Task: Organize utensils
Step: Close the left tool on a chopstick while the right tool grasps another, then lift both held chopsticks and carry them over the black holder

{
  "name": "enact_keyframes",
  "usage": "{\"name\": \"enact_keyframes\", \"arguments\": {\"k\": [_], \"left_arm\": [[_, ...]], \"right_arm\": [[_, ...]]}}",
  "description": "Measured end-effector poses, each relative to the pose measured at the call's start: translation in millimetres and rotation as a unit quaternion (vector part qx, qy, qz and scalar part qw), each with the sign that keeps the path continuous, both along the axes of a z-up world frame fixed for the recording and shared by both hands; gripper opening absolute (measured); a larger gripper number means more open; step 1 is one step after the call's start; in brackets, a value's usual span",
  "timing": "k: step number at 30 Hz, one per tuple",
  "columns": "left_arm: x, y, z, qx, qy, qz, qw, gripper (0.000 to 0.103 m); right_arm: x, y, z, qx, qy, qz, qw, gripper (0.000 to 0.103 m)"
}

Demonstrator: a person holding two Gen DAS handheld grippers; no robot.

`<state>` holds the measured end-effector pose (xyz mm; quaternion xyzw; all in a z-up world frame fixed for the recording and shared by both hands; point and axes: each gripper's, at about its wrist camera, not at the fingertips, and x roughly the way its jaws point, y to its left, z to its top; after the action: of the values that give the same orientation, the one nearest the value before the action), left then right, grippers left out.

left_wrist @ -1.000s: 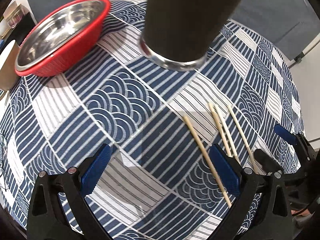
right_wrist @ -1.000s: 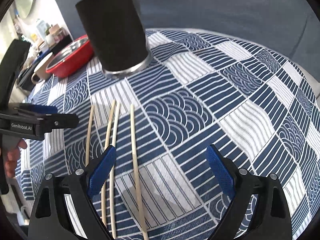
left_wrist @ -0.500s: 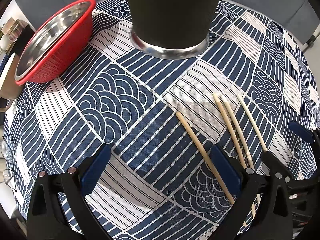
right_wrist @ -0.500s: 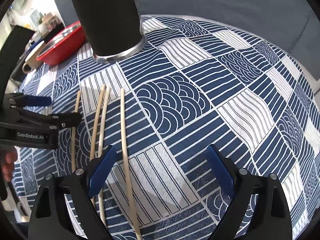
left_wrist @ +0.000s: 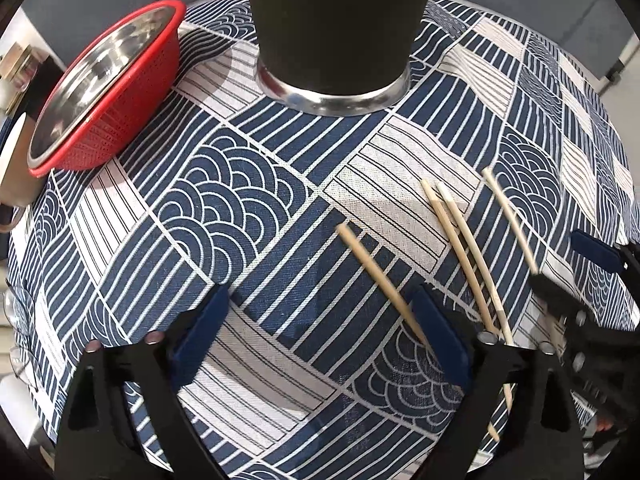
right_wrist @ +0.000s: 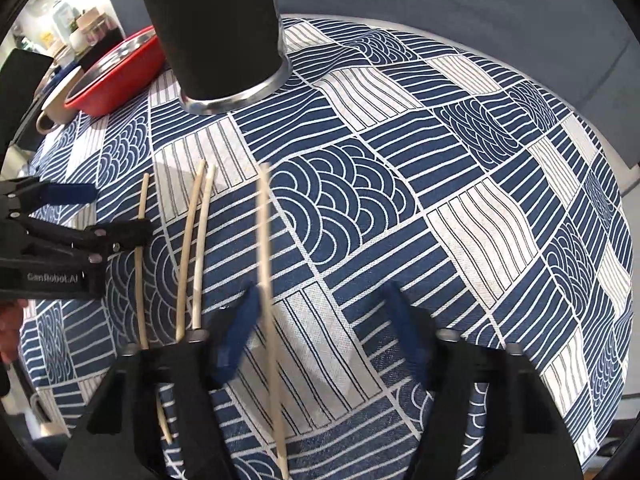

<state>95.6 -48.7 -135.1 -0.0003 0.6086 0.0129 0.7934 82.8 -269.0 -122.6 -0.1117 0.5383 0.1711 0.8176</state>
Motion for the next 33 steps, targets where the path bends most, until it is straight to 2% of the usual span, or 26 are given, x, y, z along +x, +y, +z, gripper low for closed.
{"name": "enact_keyframes", "arguments": {"k": [1, 2, 4, 6, 7, 9, 12, 22, 27, 29, 33], "left_arm": [[-1.9, 3.4, 2.1, -0.001, -0.002, 0.0, 1.0, 0.082], [-3.5, 5.8, 3.8, -0.001, -0.005, 0.001, 1.0, 0.075], [-6.4, 10.5, 7.0, -0.002, -0.009, 0.001, 1.0, 0.062], [-8.2, 16.5, 9.5, -0.005, -0.011, 0.004, 0.9999, 0.045], [-9.3, 21.7, 10.8, -0.007, -0.013, 0.008, 0.9999, 0.04], [-11.1, 30.1, 11.4, -0.011, -0.013, 0.014, 0.9997, 0.024], [-13.5, 45.6, 11.8, -0.028, -0.006, 0.027, 0.9992, 0.007], [-34.3, 69.3, 14.9, -0.058, 0.018, 0.041, 0.9973, 0.005], [-47.3, 79.5, 17.9, -0.041, 0.027, 0.035, 0.9982, 0.005], [-49.0, 86.4, 19.9, -0.048, 0.034, 0.041, 0.9974, 0.005], [-50.6, 98.3, 33.8, -0.053, 0.02, 0.05, 0.9971, 0.005]], "right_arm": [[-0.8, -0.1, 0.6, 0.0, 0.001, 0.003, 1.0, 0.041], [-2.0, -0.3, 1.2, -0.001, 0.002, 0.005, 1.0, 0.037], [-3.1, -1.8, 2.2, -0.001, 0.004, 0.007, 1.0, 0.021], [-2.6, -2.6, 2.2, -0.002, 0.006, 0.007, 1.0, 0.012], [-3.0, -1.8, 2.2, -0.005, 0.006, 0.009, 1.0, 0.008], [-3.1, -0.4, 2.4, -0.012, 0.007, 0.014, 1.0, 0.007], [0.2, -3.6, 2.5, -0.004, 0.02, 0.005, 1.0, 0.006], [6.8, -33.6, 1.7, 0.03, 0.054, -0.038, 0.997, 0.004], [8.6, -51.1, 0.6, 0.038, 0.06, -0.063, 0.996, 0.004], [9.7, -58.0, 1.1, 0.04, 0.06, -0.071, 0.995, 0.004], [14.2, -66.0, 5.6, 0.041, 0.054, -0.079, 0.995, 0.004]]}}
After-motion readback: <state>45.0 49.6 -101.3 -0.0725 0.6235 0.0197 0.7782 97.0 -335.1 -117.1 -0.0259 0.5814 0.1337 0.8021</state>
